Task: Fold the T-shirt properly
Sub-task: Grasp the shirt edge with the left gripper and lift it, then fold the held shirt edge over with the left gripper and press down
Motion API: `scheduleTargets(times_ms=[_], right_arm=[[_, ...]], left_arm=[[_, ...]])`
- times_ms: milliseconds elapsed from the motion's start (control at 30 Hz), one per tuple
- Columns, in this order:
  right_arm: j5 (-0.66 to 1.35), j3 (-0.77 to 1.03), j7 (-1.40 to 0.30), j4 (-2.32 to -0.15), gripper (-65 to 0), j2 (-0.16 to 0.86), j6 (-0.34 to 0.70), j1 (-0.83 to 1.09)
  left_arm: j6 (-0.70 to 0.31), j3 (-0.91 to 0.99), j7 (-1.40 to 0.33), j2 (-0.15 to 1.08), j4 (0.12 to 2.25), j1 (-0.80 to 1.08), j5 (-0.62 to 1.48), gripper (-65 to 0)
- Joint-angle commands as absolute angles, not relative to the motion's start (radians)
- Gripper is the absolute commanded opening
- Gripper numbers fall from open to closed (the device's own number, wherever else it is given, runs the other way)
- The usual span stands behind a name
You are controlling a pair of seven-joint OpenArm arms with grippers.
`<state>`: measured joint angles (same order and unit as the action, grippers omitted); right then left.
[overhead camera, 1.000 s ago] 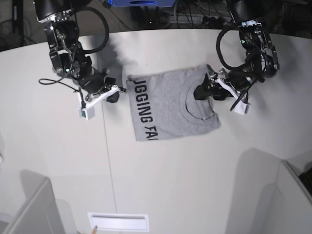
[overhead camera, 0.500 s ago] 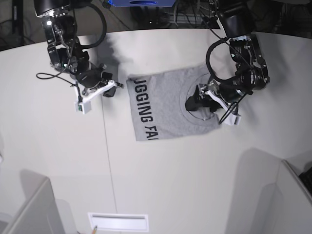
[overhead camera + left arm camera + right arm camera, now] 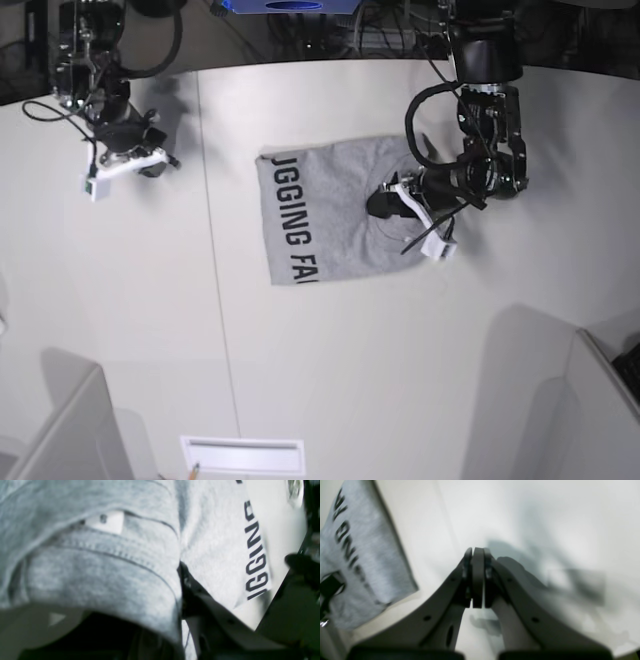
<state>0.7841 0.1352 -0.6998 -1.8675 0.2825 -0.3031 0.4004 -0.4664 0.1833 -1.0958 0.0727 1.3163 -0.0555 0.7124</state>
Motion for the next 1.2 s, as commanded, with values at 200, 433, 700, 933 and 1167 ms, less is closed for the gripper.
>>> scheduleTargets(times_ms=[200, 433, 700, 933, 1167], right_arm=[[0.794, 0.252, -0.684, -1.882, -65.0, 0.277, -0.294, 0.435], [0.794, 0.423, -0.690, -1.814, -65.0, 0.217, -0.292, 0.443], [0.792, 0.607, -0.693, -1.802, -65.0, 0.070, -0.156, 0.460], [0.791, 0.665, -0.685, -1.802, -65.0, 0.015, -0.090, 0.466], [0.788, 0.673, -0.684, -1.810, -65.0, -0.025, -0.090, 0.521]], left_arm=[[-0.453, -0.174, -1.155, 0.209, 1.320, -0.130, 0.659, -65.0], [-0.453, -0.529, -1.155, 0.303, 1.319, -0.289, 0.659, -65.0], [-0.461, -0.796, -1.147, 0.321, 1.323, -0.427, 0.499, -65.0], [-0.570, -1.018, -1.038, 0.277, 1.299, -0.521, 0.297, -65.0], [-0.624, -1.121, -0.940, 0.248, 1.302, -0.526, 0.110, -65.0]])
